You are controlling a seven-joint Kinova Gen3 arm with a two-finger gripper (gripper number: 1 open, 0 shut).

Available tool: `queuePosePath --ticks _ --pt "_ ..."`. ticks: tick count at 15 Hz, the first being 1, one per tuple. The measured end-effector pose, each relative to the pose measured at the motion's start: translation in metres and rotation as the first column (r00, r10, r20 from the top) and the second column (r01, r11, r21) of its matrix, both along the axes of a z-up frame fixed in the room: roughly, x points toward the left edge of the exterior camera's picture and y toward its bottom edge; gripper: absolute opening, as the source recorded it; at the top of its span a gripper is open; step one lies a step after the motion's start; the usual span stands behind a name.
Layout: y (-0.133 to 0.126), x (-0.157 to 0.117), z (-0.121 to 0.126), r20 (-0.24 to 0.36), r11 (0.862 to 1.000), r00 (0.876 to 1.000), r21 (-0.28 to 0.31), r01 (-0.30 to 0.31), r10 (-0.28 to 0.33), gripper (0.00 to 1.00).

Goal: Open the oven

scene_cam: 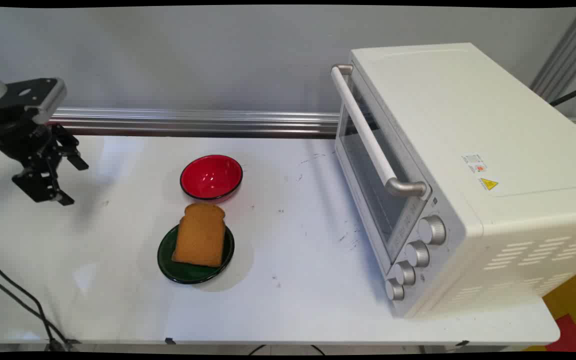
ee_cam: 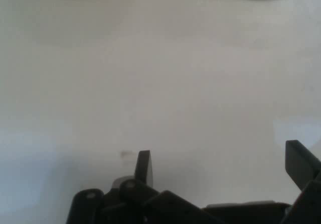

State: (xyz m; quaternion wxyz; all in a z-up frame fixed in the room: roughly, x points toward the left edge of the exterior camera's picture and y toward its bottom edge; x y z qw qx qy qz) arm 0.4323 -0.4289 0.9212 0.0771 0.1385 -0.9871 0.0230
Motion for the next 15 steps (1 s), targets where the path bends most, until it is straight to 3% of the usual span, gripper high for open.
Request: queuePosePath --ticks 6,15 --pt "-0.002 -0.033 0.007 -0.087 0.998 0.995 -0.038 -0.055 0.052 1.0" --pt "-0.008 -0.159 0.055 -0.199 0.982 0.967 -0.071 -0.173 0.156 1.0"
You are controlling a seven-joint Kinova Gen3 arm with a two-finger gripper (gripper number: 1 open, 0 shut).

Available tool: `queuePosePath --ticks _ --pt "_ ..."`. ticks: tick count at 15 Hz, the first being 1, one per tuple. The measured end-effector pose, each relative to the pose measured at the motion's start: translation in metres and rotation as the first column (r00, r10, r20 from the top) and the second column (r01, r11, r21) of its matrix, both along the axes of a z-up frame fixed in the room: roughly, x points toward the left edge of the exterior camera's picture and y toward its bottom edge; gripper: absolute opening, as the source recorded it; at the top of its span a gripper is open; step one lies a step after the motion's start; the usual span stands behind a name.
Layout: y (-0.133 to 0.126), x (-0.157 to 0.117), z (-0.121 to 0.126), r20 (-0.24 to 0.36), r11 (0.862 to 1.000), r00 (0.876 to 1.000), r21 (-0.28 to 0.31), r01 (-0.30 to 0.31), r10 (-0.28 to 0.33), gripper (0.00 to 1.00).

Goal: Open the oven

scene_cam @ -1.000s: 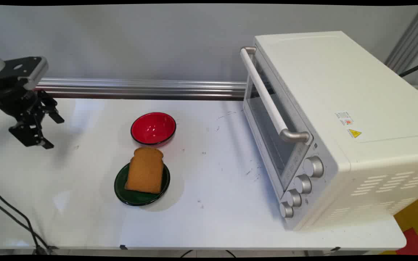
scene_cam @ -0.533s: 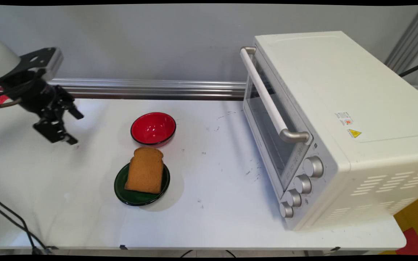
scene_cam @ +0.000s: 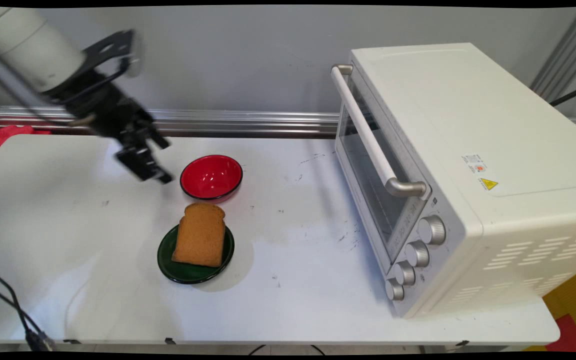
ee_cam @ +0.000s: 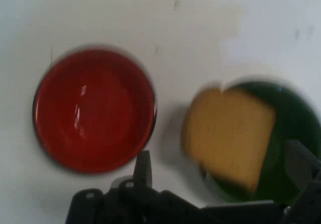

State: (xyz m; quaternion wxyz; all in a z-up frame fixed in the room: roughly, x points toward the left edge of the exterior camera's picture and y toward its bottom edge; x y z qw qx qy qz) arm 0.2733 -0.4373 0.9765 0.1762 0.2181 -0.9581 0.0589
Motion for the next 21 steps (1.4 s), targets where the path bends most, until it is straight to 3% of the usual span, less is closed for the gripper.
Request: queuePosePath --ticks 5,11,17,21 --pt "-0.024 -0.104 0.033 -0.052 0.999 0.998 -0.036 -0.03 0.028 1.0" --pt "-0.058 -0.204 0.061 -0.142 0.996 0.989 -0.064 -0.054 0.045 1.0" --pt "-0.091 -0.27 0.072 -0.197 0.996 0.98 -0.094 0.004 -0.023 1.0" --pt "-0.108 -0.293 0.071 -0.2 0.993 0.977 -0.11 0.052 -0.073 1.0"
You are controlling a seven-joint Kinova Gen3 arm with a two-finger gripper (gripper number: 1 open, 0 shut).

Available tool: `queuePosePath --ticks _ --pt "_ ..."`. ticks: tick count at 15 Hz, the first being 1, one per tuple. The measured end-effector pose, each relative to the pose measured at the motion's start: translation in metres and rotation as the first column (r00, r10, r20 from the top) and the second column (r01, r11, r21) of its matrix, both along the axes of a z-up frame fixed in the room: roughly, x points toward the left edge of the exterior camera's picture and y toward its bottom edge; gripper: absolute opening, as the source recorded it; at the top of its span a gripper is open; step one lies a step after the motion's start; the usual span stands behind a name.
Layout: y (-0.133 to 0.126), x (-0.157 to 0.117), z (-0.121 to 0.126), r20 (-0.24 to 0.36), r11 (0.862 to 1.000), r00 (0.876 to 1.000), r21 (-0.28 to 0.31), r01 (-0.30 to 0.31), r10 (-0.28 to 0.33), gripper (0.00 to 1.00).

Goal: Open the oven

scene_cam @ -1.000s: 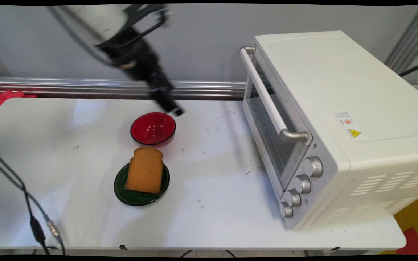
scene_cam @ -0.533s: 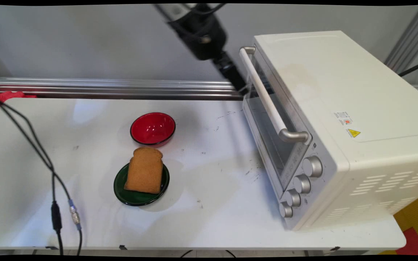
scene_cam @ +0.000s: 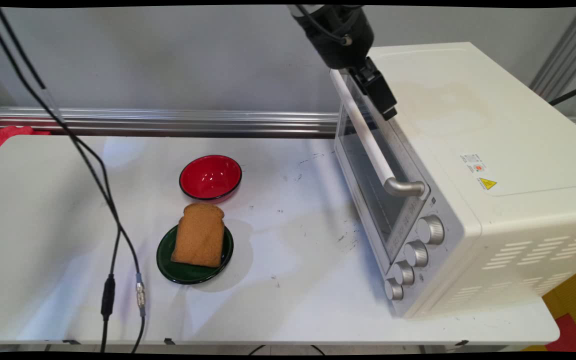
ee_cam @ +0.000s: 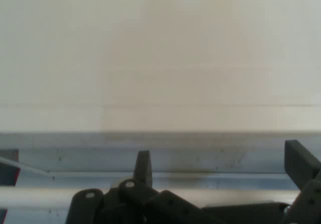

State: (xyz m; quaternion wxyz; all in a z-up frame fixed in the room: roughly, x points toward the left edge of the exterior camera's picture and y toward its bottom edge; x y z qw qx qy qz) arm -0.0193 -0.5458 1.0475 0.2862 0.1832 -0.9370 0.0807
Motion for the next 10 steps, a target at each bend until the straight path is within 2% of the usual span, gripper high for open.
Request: queuePosePath --ticks 3,4,10 --pt "-0.01 -0.008 -0.002 0.011 1.0 1.0 -0.007 0.02 -0.02 1.0" --pt "-0.013 -0.01 -0.003 0.018 1.0 0.999 -0.01 0.028 -0.028 0.0" --pt "-0.023 -0.015 -0.005 0.058 0.998 0.996 -0.011 0.069 -0.068 0.0"
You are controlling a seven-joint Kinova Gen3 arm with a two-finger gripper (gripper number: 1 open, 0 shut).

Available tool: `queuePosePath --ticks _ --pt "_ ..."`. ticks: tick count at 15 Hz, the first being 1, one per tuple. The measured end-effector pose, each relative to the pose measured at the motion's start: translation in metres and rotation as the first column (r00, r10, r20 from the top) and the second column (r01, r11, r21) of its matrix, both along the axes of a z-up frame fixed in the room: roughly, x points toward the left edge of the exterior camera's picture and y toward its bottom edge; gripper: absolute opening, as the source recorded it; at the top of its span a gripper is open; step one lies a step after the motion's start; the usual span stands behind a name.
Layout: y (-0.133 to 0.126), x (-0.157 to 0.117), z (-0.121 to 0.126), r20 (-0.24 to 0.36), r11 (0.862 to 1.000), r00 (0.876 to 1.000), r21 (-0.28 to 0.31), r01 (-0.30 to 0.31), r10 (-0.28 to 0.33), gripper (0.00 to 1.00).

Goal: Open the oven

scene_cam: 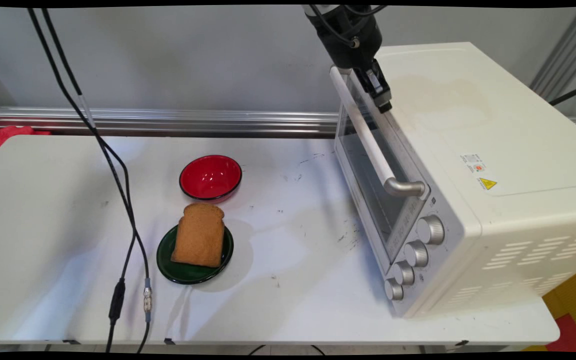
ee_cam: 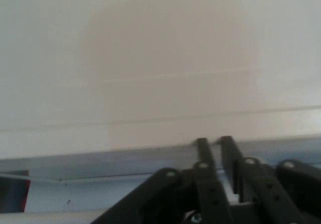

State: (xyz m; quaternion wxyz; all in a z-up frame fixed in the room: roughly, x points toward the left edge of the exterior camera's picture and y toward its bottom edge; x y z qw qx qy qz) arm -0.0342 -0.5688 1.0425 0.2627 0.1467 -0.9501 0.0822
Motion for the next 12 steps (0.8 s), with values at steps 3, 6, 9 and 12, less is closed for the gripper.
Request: queuePosePath --ticks 3,6,9,12 --pt "-0.0017 -0.0004 -0.0001 0.018 1.0 1.0 0.001 0.015 -0.015 0.0" --pt "-0.0022 0.0006 -0.001 0.037 1.0 0.999 0.004 0.027 -0.027 0.0" --pt "-0.0021 0.0025 -0.0019 0.052 1.0 0.998 0.006 0.031 -0.031 0.0" --pt "-0.0017 0.0058 -0.0053 0.064 1.0 0.998 0.012 0.025 -0.026 0.0"
